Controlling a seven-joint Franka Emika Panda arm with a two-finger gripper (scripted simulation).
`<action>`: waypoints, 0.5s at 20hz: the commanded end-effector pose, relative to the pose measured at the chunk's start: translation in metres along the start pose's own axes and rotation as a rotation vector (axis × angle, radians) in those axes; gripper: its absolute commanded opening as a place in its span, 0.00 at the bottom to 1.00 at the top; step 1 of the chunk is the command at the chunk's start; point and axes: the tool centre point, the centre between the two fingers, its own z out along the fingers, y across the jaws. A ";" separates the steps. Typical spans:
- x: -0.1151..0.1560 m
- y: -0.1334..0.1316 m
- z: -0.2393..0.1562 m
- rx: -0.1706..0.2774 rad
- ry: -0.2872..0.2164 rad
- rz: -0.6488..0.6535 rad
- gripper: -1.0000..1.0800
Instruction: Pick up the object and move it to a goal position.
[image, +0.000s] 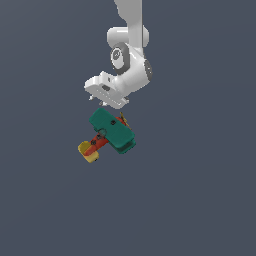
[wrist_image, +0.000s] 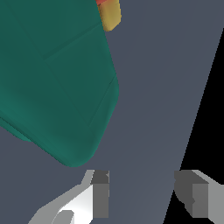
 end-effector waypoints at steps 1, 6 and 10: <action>-0.001 0.001 0.003 -0.029 0.010 -0.006 0.62; -0.003 0.003 0.009 -0.084 0.033 -0.017 0.62; -0.003 0.004 0.013 -0.127 0.053 -0.027 0.62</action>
